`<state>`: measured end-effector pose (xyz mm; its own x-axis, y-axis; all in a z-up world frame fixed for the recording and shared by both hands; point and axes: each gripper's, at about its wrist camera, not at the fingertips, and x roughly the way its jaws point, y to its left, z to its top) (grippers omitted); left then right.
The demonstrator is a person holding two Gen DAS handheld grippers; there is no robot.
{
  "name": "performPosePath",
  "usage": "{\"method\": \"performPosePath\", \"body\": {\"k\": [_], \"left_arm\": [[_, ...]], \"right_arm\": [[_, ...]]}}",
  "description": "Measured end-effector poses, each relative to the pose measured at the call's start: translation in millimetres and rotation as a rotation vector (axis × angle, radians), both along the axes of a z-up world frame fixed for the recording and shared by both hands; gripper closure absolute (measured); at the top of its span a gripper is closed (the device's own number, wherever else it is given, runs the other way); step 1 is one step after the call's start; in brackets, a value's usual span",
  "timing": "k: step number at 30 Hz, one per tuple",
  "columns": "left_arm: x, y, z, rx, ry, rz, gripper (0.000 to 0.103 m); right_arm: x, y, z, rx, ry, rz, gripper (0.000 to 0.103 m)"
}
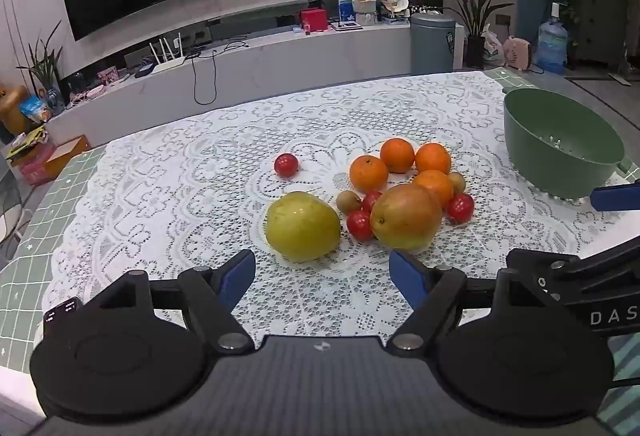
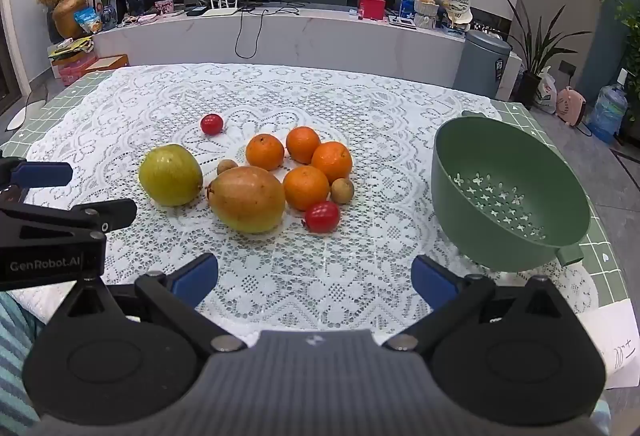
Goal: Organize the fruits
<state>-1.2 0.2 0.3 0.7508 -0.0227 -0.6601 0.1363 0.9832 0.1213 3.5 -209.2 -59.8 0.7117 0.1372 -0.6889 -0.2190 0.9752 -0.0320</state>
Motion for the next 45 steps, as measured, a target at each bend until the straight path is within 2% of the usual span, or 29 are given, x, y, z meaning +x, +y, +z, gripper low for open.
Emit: {"method": "performPosePath", "body": {"k": [2,8,45], "left_arm": [[-0.5,4.4,0.0,-0.020,-0.001,0.000,0.014],[-0.6,-1.7,0.7,0.002,0.006,-0.005,0.015],[-2.3,-8.6,0.2,0.005,0.012,-0.025,0.016]], "right_arm": [[0.1,0.2,0.7,0.001,0.001,-0.002,0.004],[0.1,-2.0,-1.5,0.005,0.004,-0.004,0.004],[-6.1,-6.8,-2.0,-0.001,0.001,-0.020,0.004]]}}
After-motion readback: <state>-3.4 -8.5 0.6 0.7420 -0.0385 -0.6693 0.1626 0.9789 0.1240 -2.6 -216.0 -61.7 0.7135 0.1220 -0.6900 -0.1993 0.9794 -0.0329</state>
